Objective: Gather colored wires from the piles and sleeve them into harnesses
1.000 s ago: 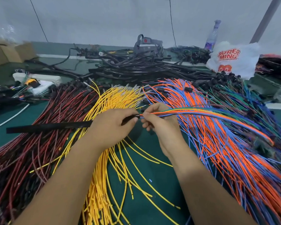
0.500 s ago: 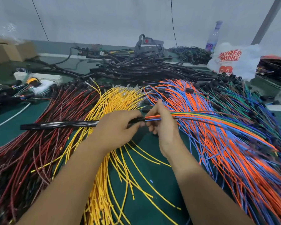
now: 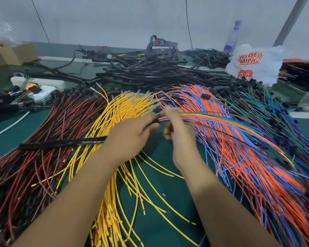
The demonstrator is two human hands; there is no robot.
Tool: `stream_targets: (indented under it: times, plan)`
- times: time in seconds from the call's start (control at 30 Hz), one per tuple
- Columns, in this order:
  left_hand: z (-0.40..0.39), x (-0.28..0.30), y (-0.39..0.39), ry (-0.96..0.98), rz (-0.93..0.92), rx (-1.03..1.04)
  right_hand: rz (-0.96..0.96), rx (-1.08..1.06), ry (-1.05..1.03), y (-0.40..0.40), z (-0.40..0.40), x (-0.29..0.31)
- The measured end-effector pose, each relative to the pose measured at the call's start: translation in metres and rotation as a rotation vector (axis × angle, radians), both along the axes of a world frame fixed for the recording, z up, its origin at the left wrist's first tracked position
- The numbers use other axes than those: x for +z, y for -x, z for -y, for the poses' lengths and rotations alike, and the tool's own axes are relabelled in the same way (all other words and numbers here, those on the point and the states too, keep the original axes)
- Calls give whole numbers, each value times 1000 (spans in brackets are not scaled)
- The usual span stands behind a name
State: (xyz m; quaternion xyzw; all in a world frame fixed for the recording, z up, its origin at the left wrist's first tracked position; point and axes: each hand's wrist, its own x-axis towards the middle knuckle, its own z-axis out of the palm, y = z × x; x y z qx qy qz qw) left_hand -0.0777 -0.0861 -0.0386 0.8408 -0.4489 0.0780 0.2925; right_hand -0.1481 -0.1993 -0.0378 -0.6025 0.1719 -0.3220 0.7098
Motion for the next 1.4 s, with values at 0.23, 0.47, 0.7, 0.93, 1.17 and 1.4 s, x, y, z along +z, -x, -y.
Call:
stream_targets:
  times: [0.23,0.47,0.7,0.93,1.17,1.4]
  plan:
    - [-24,3,-20,-124,99,47,160,-293,-73,2,17,1]
    - [-11,0,-14,-135,242,43,76,-113,0,0,5,-4]
    - [-2,5,2,-99,240,38,-75,92,248,-2,-7,-12]
    - [5,9,8,-77,196,30,-17,228,130,-2,-7,-7]
    - [3,4,-3,24,-26,153,182,190,-279,1,0,3]
    - [-11,3,-9,19,-24,254,208,94,-379,1,5,6]
